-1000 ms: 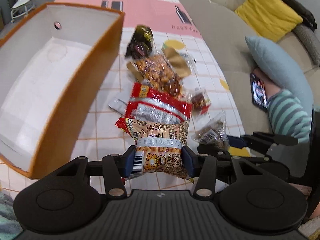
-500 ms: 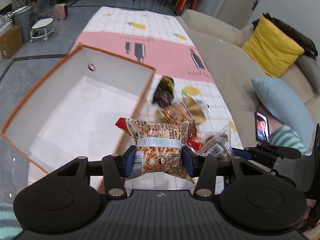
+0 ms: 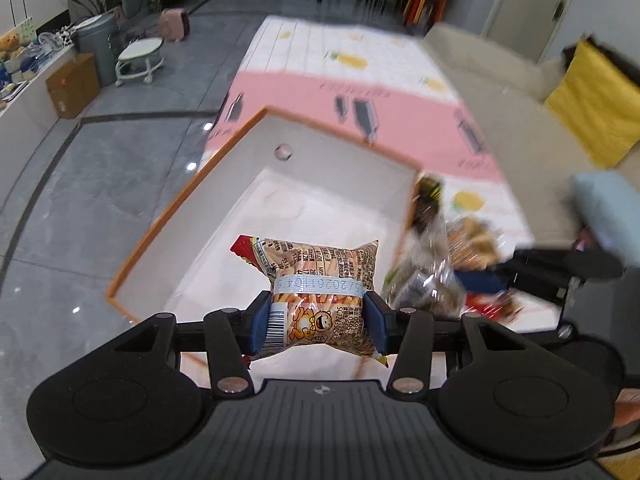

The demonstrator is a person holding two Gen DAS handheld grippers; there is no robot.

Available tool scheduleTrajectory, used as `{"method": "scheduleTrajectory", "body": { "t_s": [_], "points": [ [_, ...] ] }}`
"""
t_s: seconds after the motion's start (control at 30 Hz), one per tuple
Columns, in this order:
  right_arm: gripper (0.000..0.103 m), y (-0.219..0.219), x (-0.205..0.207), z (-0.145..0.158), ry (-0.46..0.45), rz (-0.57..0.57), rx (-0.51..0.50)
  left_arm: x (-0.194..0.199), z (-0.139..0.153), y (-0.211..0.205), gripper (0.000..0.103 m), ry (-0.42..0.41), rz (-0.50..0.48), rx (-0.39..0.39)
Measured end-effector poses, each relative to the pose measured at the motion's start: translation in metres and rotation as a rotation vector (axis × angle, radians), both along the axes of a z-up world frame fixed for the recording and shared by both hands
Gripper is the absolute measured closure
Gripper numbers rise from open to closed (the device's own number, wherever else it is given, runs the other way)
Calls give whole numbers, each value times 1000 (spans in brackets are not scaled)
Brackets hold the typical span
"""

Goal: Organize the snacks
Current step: 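Carry both bags into the orange box and open both tools to release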

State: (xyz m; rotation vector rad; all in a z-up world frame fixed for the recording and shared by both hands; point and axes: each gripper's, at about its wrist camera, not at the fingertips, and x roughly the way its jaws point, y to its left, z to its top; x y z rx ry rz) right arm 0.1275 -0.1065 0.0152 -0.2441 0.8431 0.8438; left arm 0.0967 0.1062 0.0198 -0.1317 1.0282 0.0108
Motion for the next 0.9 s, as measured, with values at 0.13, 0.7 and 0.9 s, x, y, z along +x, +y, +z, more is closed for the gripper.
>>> {"method": "scheduleTrajectory", "body": {
  "t_s": [0.13, 0.7, 0.9],
  "points": [
    [64, 36, 7, -11, -47, 105, -98, 14, -22, 8, 47, 88, -19, 76],
    [65, 97, 35, -80, -56, 373, -337, 50, -89, 27, 47, 332, -64, 138],
    [65, 103, 34, -93, -20, 396, -359, 54, -95, 25, 47, 374, -71, 147]
  ]
}}
